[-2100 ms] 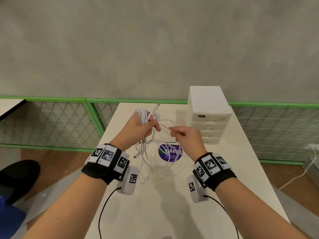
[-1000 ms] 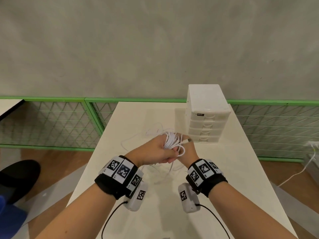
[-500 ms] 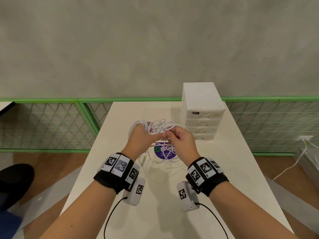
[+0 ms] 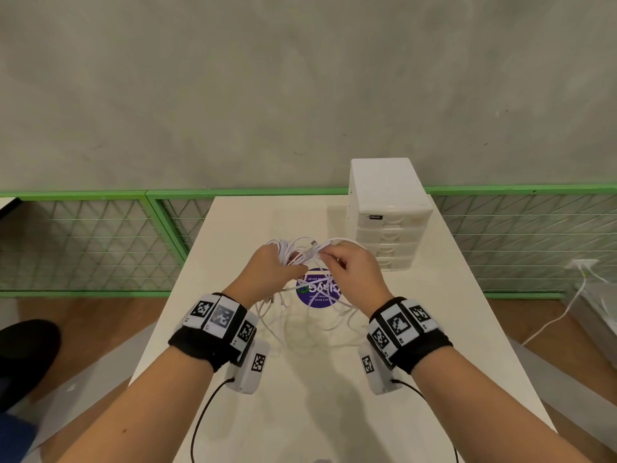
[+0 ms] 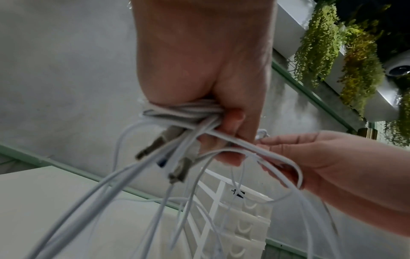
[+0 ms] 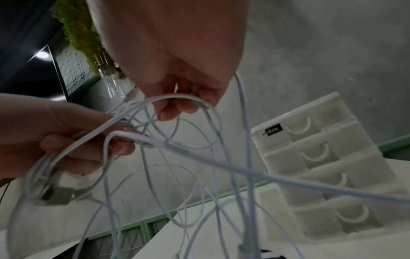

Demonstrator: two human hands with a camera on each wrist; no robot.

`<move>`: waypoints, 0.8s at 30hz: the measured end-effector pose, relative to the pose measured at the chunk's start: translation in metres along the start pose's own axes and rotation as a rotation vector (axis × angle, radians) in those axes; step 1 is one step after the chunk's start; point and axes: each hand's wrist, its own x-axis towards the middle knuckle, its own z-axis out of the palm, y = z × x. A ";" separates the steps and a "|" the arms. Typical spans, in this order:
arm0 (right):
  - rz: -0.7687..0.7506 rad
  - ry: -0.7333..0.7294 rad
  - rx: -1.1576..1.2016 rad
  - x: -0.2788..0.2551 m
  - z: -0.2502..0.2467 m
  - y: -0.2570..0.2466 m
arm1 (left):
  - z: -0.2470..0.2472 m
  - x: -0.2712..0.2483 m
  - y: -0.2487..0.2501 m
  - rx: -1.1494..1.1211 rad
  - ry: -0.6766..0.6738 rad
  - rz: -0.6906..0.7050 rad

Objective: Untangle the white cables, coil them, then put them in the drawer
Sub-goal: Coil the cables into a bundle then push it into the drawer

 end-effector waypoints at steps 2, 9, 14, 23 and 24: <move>-0.043 -0.091 -0.105 0.004 -0.001 -0.004 | -0.001 -0.003 0.002 -0.044 -0.078 0.003; 0.127 -0.318 -0.161 0.007 -0.007 -0.008 | -0.011 0.003 -0.003 -0.114 -0.046 -0.034; 0.168 -0.362 -0.055 0.005 -0.017 -0.008 | -0.022 0.009 -0.014 -0.213 -0.036 -0.070; 0.070 -0.277 -0.313 0.003 -0.002 -0.021 | -0.014 -0.001 -0.008 -0.195 -0.231 -0.018; 0.119 -0.274 -0.270 0.003 -0.002 -0.019 | -0.014 -0.001 -0.009 -0.206 -0.208 -0.022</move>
